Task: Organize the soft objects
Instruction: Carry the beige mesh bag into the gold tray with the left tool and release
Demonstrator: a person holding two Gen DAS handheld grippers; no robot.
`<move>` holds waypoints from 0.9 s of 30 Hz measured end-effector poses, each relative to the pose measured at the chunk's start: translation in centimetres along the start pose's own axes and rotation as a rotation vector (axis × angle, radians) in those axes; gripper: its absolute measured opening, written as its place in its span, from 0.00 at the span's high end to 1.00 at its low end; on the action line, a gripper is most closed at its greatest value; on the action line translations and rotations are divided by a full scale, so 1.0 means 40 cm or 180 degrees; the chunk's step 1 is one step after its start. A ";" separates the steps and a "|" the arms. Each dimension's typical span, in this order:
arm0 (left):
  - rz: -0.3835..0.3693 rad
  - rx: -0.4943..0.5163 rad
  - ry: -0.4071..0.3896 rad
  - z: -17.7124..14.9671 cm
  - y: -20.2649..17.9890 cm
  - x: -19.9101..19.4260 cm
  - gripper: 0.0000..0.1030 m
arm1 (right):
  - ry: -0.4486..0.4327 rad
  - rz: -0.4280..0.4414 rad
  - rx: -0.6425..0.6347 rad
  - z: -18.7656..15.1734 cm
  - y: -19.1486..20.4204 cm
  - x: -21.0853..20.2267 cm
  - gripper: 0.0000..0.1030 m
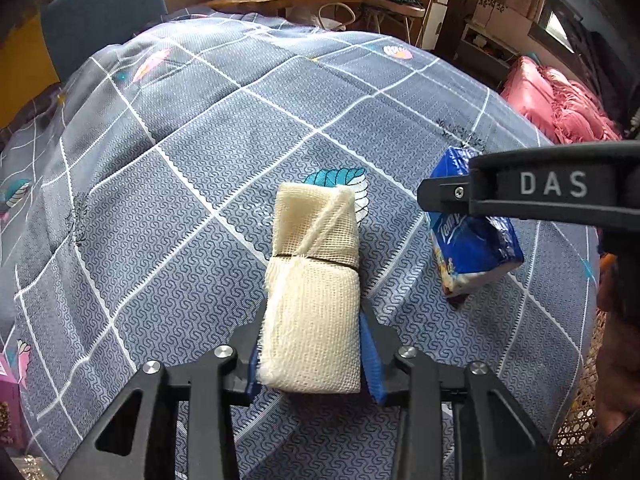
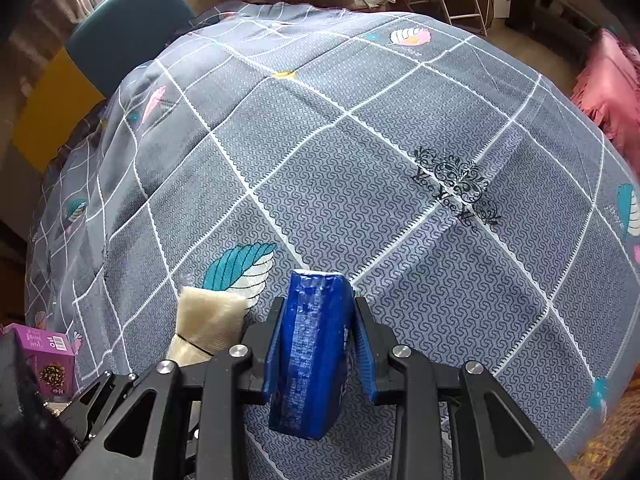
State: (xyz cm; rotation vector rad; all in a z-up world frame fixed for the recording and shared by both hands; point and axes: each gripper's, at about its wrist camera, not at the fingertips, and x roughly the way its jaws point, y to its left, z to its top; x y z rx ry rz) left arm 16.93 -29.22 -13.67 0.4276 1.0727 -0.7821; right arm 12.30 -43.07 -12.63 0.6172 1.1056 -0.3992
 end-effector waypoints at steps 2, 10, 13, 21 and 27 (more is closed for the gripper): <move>-0.0040 -0.0077 -0.0061 -0.005 0.014 -0.013 0.62 | -0.0044 -0.0021 -0.0012 0.001 0.004 -0.003 0.71; 0.0312 -0.0638 -0.0157 -0.065 0.154 -0.071 0.62 | -0.0015 0.0240 -0.0817 -0.029 0.140 0.005 0.72; 0.0482 -0.0833 -0.0178 -0.072 0.210 -0.102 0.62 | 0.0101 0.0132 -0.1036 -0.048 0.168 0.031 0.72; 0.0839 -0.1376 -0.0647 -0.024 0.404 -0.334 0.62 | 0.0274 0.0001 -0.1117 -0.057 0.190 0.070 0.74; 0.1306 -0.1744 -0.0935 -0.042 0.597 -0.530 0.62 | 0.0232 -0.0060 -0.1217 -0.066 0.217 0.076 0.73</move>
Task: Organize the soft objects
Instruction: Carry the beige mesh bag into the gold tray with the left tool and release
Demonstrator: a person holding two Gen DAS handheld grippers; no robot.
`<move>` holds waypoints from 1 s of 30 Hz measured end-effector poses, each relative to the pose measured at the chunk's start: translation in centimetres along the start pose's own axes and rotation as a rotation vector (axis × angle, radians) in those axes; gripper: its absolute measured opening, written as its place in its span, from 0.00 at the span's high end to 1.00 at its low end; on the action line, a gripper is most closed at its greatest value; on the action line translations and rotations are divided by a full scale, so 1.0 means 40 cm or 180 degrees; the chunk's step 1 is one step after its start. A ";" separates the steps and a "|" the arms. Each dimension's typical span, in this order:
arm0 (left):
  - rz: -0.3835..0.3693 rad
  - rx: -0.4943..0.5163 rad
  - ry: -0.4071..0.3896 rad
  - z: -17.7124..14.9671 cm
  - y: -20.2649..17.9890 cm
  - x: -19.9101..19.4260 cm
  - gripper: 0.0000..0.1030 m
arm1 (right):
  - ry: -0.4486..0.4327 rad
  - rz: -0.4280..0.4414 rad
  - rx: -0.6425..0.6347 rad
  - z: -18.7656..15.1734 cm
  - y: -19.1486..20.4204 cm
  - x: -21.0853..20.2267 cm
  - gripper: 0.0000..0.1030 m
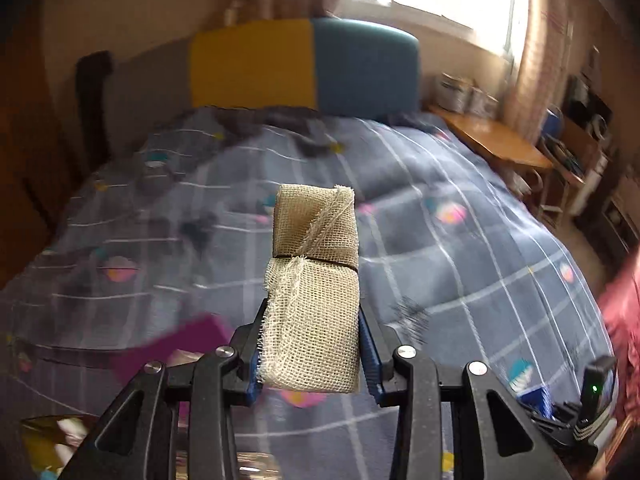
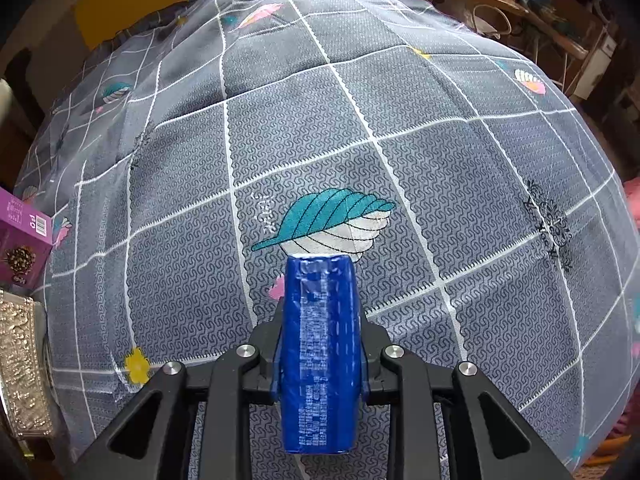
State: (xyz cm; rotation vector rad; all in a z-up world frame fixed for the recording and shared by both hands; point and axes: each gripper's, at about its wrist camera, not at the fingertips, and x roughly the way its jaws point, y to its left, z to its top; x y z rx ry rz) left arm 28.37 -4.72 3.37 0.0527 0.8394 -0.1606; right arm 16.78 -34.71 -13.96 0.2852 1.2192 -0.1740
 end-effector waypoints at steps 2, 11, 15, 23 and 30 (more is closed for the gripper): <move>0.0202 -0.0128 -0.0078 0.011 0.089 -0.021 0.62 | 0.0003 0.0047 0.0046 0.006 -0.003 0.006 0.71; 0.0705 -0.0659 -0.0135 -0.110 0.451 -0.121 0.63 | -0.0235 -0.0028 0.0306 0.016 -0.047 -0.033 0.38; 0.0769 -0.0950 -0.0117 -0.227 0.575 -0.169 0.63 | -0.0396 -0.0201 0.0260 0.019 -0.052 -0.052 0.69; 0.0873 -0.1337 -0.0124 -0.435 0.692 -0.255 0.62 | -0.0426 -0.0407 -0.0031 0.015 -0.022 -0.043 0.76; 0.1012 -0.1624 -0.0040 -0.603 0.749 -0.306 0.62 | -0.0430 -0.0552 -0.0181 0.010 -0.011 -0.039 0.76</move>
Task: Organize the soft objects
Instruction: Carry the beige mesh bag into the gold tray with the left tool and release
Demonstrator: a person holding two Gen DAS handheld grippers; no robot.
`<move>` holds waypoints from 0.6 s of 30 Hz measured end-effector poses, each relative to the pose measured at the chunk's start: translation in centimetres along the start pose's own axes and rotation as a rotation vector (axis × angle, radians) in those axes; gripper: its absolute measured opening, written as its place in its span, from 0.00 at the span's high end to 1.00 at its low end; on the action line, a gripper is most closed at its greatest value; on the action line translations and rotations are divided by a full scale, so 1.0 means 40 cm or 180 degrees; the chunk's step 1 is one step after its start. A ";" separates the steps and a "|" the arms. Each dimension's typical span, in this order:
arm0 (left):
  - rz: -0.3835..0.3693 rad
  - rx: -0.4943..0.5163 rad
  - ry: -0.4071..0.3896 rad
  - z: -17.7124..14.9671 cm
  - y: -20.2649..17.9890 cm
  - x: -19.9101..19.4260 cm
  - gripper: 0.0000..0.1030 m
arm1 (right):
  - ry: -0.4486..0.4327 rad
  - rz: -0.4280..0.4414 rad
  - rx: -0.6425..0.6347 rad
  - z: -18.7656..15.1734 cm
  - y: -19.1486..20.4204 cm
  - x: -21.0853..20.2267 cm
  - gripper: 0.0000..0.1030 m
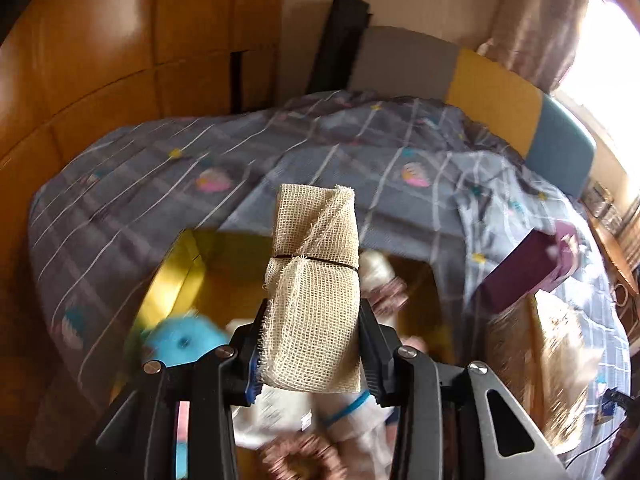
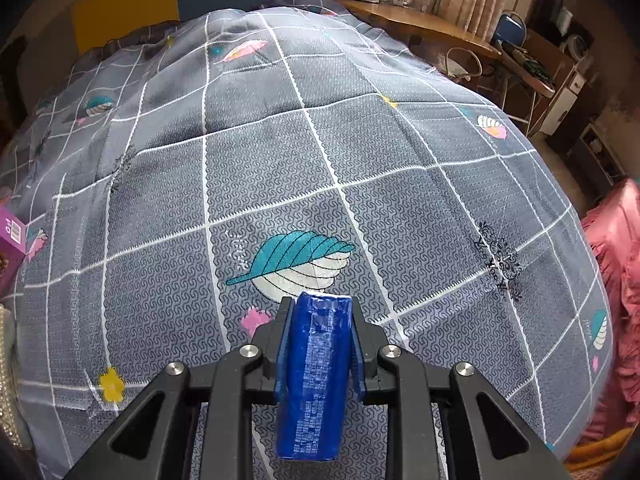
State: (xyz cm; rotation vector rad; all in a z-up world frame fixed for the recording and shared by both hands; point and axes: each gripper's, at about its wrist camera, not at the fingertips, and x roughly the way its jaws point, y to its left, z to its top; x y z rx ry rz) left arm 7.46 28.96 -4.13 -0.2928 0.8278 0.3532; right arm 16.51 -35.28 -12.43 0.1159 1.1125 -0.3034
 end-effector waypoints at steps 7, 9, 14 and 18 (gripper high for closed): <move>0.0118 0.0120 0.0204 -0.127 0.042 0.023 0.62 | -0.0048 -0.0104 -0.0165 -0.007 0.020 0.000 0.76; 0.0105 0.0118 0.0337 -0.160 0.045 0.048 0.61 | -0.0062 -0.0126 -0.0211 -0.009 0.028 0.001 0.77; 0.0169 0.0203 0.0355 -0.210 0.032 0.057 0.58 | -0.0078 -0.0150 -0.0248 -0.011 0.032 -0.001 0.77; 0.0244 0.0263 0.0289 -0.216 0.020 0.036 0.58 | -0.0077 -0.0150 -0.0245 -0.012 0.032 0.000 0.77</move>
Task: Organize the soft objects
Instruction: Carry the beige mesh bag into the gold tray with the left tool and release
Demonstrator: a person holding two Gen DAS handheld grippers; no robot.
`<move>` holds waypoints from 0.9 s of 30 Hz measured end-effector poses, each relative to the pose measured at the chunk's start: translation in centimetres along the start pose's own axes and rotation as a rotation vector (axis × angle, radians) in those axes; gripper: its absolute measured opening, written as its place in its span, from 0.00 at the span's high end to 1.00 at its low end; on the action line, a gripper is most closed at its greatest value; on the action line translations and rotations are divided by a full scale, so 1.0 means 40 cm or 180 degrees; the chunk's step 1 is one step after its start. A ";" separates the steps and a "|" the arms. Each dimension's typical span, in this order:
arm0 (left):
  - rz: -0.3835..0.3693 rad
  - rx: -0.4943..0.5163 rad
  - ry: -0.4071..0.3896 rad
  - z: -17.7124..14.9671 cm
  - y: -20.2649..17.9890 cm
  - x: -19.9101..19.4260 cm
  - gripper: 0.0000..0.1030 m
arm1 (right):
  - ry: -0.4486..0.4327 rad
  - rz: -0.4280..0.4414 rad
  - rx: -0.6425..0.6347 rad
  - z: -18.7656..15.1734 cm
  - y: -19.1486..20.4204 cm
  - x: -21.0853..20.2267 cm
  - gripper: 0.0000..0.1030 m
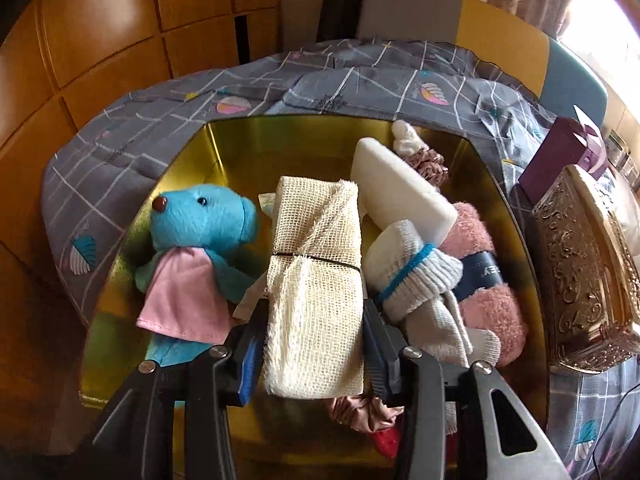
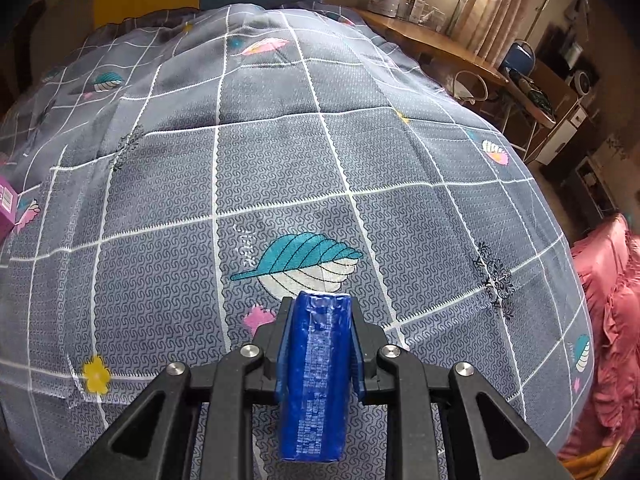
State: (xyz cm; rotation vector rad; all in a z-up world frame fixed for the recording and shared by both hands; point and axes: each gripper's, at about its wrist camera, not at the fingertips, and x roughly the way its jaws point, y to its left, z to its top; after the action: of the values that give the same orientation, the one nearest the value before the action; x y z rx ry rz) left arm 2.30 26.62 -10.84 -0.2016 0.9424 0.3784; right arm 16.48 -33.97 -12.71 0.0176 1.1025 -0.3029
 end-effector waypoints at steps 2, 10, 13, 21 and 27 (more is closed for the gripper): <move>-0.0005 0.0021 -0.0038 -0.003 -0.004 -0.015 0.57 | -0.0001 -0.0001 -0.0003 -0.001 0.000 -0.001 0.77; -0.0072 0.0083 -0.0208 0.011 -0.022 -0.072 0.57 | -0.0011 -0.0014 -0.0017 -0.002 0.002 0.001 0.77; -0.0081 0.0110 -0.0280 0.015 -0.026 -0.093 0.57 | -0.0012 -0.0009 -0.0019 -0.001 0.000 0.002 0.77; -0.0126 0.0195 -0.0419 0.022 -0.040 -0.139 0.57 | -0.0025 -0.0012 -0.0043 -0.002 0.002 0.000 0.77; -0.0172 0.0261 -0.0514 0.016 -0.050 -0.169 0.57 | -0.0021 -0.0007 -0.0025 -0.004 0.002 0.000 0.77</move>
State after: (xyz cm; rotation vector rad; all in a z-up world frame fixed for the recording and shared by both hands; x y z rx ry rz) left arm 0.01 23.47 -4.94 -0.1195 0.7902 0.3010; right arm 16.38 -33.89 -12.79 0.0085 1.0972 -0.3002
